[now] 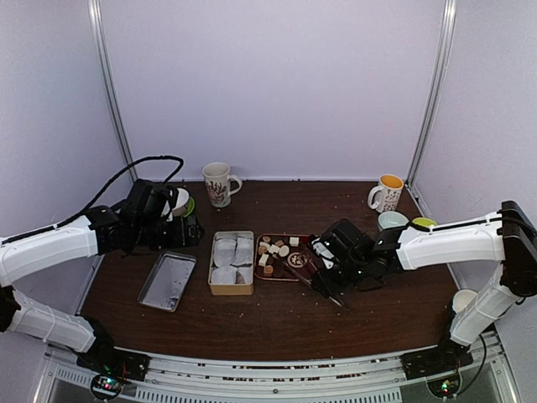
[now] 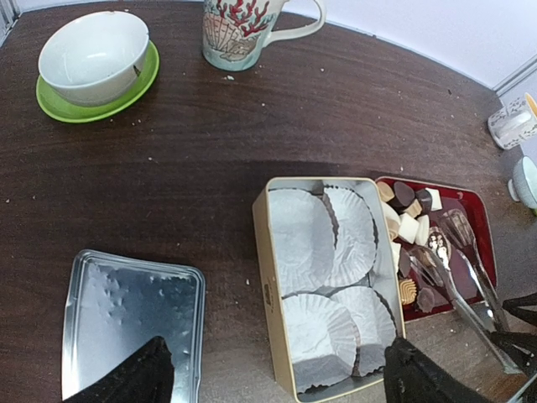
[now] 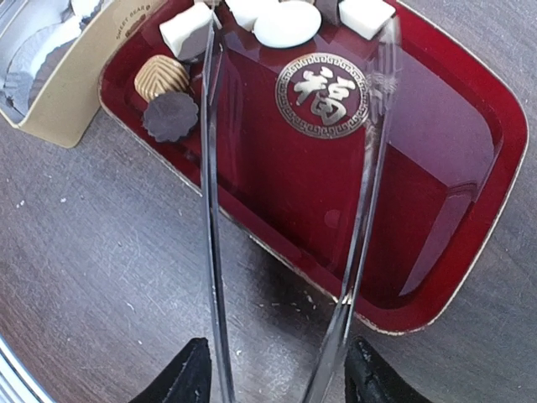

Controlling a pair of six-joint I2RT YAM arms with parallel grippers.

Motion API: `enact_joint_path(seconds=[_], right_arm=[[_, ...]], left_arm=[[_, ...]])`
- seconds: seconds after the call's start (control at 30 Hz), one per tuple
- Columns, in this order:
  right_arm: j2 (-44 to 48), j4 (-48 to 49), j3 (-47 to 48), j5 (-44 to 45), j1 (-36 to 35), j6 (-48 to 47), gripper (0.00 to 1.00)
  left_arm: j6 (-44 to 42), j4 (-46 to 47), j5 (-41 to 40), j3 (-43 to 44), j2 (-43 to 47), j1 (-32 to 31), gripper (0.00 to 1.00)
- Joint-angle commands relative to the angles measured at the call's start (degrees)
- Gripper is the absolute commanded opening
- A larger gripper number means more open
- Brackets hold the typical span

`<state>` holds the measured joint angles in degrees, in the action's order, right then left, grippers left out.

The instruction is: Pack the chocolate

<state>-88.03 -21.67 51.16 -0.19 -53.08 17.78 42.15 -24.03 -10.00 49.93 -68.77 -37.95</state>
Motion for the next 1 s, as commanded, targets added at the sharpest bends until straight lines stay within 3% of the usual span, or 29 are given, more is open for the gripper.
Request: enact_joint_path(seconds=[0.0,0.27,0.5,0.67,0.97], right_arm=[[-1.02,1.7,2.5,-0.21,0.77,-0.41,0.55],[-2.87,0.51,4.68,-0.33,1.12,-1.56,0.55],[0.97,2.23,-0.58,-0.11,0.92,0.78,0.76],[3.03,4.54,-3.96,4.11,-2.13,5.29,0.85],[-0.55,8.71,-5.63,10.39,-6.41,10.37,0.8]], left_arm=[[-1.14,1.53,0.55,1.55,-0.57,0.33,0.89],[-1.45,1.29,0.33,1.91,-1.05,0.26,0.89],[-1.51,1.42,0.63,1.43,-0.77,0.31,0.89],[-1.49,2.12,1.16,1.22,-0.88,0.31,0.9],[-1.46,2.54,1.48,0.34,-0.29,0.31,0.89]])
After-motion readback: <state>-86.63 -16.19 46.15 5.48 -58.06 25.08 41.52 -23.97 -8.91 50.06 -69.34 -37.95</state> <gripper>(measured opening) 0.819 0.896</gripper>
